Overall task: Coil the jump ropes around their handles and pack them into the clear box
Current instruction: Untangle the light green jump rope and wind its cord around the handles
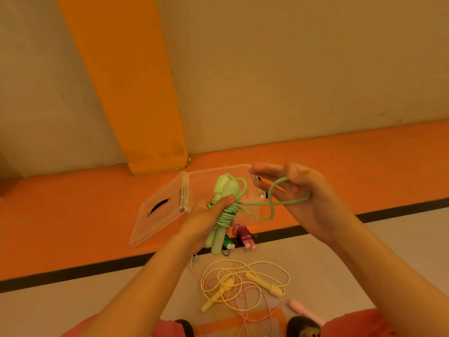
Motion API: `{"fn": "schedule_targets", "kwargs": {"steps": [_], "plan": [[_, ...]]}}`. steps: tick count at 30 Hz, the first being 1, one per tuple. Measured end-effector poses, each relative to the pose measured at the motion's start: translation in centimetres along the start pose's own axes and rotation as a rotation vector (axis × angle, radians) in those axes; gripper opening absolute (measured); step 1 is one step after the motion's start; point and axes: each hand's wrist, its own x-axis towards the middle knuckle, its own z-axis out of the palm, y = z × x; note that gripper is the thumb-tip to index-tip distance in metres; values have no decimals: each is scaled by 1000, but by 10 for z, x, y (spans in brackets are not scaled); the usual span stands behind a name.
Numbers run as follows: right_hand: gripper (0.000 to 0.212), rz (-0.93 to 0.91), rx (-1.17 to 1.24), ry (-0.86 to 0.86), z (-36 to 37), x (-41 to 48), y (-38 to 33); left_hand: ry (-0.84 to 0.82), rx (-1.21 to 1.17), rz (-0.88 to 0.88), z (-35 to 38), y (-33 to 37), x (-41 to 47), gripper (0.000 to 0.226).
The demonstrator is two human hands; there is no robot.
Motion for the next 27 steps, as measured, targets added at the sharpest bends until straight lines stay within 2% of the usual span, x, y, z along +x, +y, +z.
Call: {"fn": "schedule_targets", "kwargs": {"steps": [2,4,7,9,11,15,17,20,23,27], "plan": [[23,7,184,-48,5,0,-3,35,48,-18,0,-3,2,27],[25,2,286,-23,7,0,-5,47,56,-29,1,-5,3,28],[39,5,320,79,7,1,-7,50,12,-49,4,-5,3,26],[40,15,302,113,4,3,-7,44,-36,-69,6,-3,1,27],[33,22,199,135,0,5,-5,31,-93,-84,5,-1,2,28],[13,7,-433,182,-10,7,8,-37,-206,-72,4,2,3,28],[7,63,-642,167,-14,8,18,-83,-228,-47,4,4,4,32],[14,117,-872,177,-17,8,30,-127,-203,-13,6,6,3,34],[11,111,-877,195,-17,11,36,-177,-170,5,8,6,1,37],[12,139,-744,200,-14,13,41,-193,-127,7,7,6,0,39]]}}
